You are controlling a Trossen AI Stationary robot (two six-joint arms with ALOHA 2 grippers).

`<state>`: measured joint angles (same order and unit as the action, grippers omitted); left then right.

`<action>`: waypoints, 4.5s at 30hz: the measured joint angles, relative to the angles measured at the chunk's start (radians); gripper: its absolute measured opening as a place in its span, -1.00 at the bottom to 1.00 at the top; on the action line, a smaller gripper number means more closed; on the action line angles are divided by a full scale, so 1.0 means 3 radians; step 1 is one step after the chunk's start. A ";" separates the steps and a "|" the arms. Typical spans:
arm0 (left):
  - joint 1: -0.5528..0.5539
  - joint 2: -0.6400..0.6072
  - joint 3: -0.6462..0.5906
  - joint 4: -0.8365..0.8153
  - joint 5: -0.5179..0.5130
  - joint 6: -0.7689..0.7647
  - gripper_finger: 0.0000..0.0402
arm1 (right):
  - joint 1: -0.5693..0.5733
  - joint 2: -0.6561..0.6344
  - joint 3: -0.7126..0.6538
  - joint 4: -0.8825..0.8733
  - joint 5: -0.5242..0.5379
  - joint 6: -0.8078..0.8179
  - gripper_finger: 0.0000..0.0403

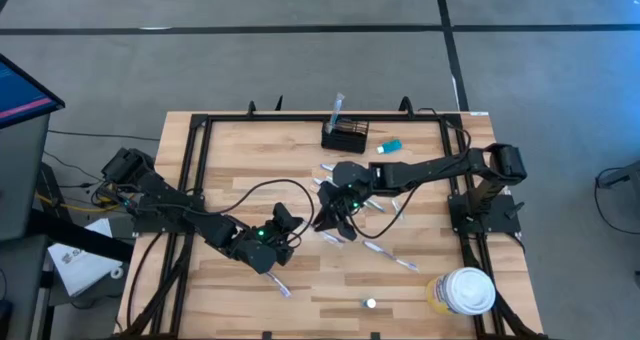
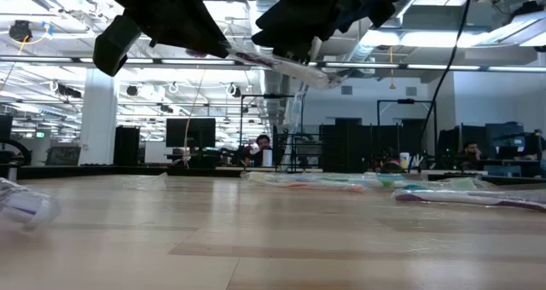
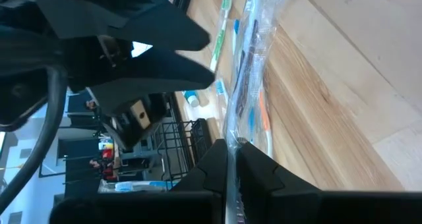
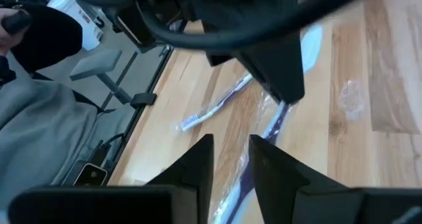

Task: Pick & Place toothbrushing station
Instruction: Put the top violet toothbrush into the mesh organizer

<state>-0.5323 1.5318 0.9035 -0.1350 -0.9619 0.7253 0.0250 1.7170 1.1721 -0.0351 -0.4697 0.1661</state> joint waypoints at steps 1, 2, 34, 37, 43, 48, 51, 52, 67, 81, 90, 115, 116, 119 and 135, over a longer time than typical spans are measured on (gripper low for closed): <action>0.0000 0.0000 0.0000 -0.0001 0.0000 -0.0001 -0.95 | 0.0000 -0.0004 0.0000 0.0003 0.0012 -0.0002 -0.51; 0.0000 0.0000 0.0000 -0.0002 0.0000 -0.0001 -0.95 | 0.0000 -0.0004 0.0000 0.0000 0.0029 -0.0004 -0.47; -0.0090 0.0000 0.0000 0.0074 -0.0320 0.0013 -0.95 | 0.0003 0.0029 -0.0001 0.0207 0.0420 0.0003 -0.24; -0.0077 0.0000 0.0000 0.0087 -0.0320 0.0037 -0.95 | 0.0003 0.0136 -0.0005 0.0268 0.0436 0.0012 -0.22; -0.0075 0.0004 0.0000 0.0091 -0.0294 0.0124 -0.95 | 0.0005 0.0453 0.0203 0.0324 0.0423 0.0071 -0.24; -0.0073 0.0001 0.0000 0.0092 -0.0304 0.0124 -0.95 | 0.0003 0.0515 0.0457 0.0155 0.0423 -0.0038 -0.31; -0.0074 0.0001 0.0001 0.0077 -0.0285 0.0124 -0.95 | 0.0002 0.0508 0.0488 0.0046 0.0423 -0.0052 -0.37; -0.0075 0.0001 0.0001 0.0076 -0.0281 0.0124 -0.95 | 0.0004 0.0491 0.0488 0.0019 0.0424 -0.0053 -0.39; -0.0075 0.0001 0.0000 0.0070 -0.0261 0.0105 -0.95 | 0.0022 0.0470 0.0496 -0.0162 0.0417 -0.0133 -0.93; -0.0081 0.0004 0.0000 0.0087 -0.0460 0.0077 -0.70 | 0.0023 0.0470 0.0495 -0.0253 0.0441 -0.0253 -0.94; -0.0078 -0.0022 -0.0001 0.0067 -0.0576 -0.0109 -0.64 | 0.0011 0.0469 0.0495 -0.0269 0.0476 -0.0300 -0.94; 0.0023 -0.1087 -0.0375 0.0114 -0.0293 -0.1493 -0.64 | -0.0427 0.0098 0.0495 -0.0839 0.1179 -0.0466 -0.95; 0.0038 -0.1105 -0.0414 0.0166 -0.0280 -0.1507 -0.64 | -0.0445 0.0035 0.0492 -0.0933 0.1218 -0.0468 -0.95; 0.0109 -0.1100 -0.0523 0.0310 -0.0247 -0.1513 -0.64 | -0.0512 -0.0100 0.0491 -0.0968 0.1318 -0.0474 -0.95; 0.0278 -0.1099 -0.0709 0.0682 -0.0054 -0.1595 -0.64 | -0.1015 -0.0710 0.0313 -0.1019 0.1756 -0.0677 -0.95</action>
<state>-0.4488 1.2022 0.6908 0.0696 -0.9780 0.2468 -0.2796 1.5040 1.2661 -0.3408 0.0571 -0.0372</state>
